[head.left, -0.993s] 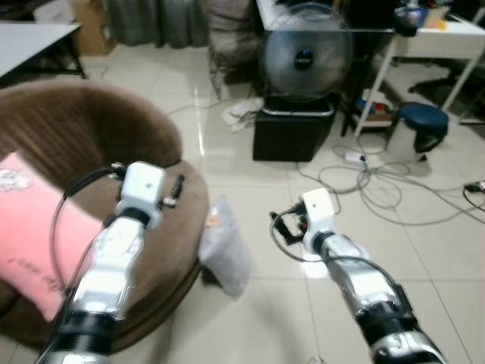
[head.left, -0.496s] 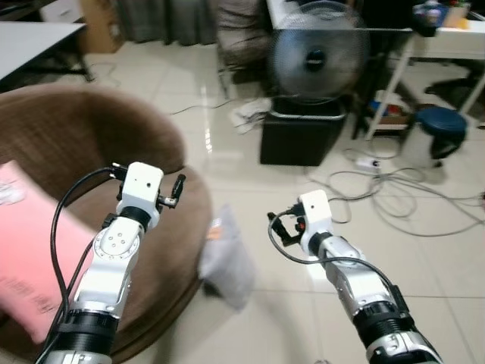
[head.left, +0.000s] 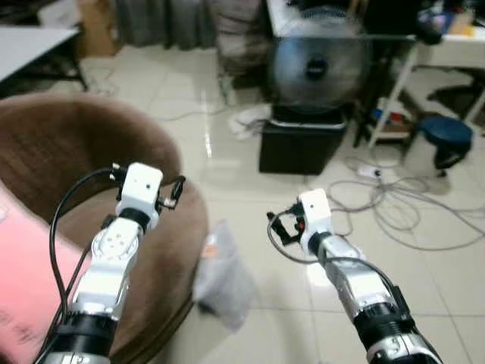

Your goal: Move the pillow to the sofa from floor

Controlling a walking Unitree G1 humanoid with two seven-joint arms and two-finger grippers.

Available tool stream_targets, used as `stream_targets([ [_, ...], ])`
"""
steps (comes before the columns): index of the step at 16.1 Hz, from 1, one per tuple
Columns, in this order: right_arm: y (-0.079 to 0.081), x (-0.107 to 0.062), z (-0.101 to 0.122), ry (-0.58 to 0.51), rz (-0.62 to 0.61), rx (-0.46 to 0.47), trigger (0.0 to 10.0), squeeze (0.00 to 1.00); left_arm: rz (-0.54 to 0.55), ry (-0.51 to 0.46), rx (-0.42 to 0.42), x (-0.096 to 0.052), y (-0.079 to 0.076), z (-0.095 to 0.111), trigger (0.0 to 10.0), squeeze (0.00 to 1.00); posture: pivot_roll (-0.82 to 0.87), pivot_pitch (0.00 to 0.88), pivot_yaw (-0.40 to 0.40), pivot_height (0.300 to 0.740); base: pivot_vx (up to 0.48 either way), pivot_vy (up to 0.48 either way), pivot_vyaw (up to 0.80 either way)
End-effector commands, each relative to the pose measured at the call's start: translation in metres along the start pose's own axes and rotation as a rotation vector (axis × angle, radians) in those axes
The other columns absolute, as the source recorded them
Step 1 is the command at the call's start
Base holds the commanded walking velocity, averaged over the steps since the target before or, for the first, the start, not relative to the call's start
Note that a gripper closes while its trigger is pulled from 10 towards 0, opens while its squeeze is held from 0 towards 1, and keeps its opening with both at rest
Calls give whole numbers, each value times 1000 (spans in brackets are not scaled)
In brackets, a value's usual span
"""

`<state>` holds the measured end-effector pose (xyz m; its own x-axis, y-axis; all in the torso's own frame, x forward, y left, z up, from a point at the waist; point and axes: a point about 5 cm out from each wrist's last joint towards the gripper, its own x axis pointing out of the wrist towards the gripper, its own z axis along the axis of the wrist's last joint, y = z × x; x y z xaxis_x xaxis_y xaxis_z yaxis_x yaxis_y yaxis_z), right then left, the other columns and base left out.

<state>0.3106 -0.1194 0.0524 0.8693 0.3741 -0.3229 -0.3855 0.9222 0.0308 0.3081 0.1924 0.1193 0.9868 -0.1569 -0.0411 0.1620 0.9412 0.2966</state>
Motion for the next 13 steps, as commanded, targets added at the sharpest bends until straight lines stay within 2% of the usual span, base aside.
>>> stream_targets([
  [1, -9, -4, -1, 1, -30, 15, 10000, 0, -22, -5, 4, 2, -5, 2, 10000, 0, 117, 0, 5, 740, 401, 0, -600],
  [5, -15, -5, -4, 16, -45, 10, 10000, 0, -26, -3, 6, 3, -6, 1, 10000, 0, 103, 0, 10, 740, 400, 0, -709],
  [13, -15, -5, -2, -1, -37, 27, 10000, 0, -13, -6, 11, 7, -1, 2, 10000, 0, 88, 0, 7, 740, 399, 0, 0],
])
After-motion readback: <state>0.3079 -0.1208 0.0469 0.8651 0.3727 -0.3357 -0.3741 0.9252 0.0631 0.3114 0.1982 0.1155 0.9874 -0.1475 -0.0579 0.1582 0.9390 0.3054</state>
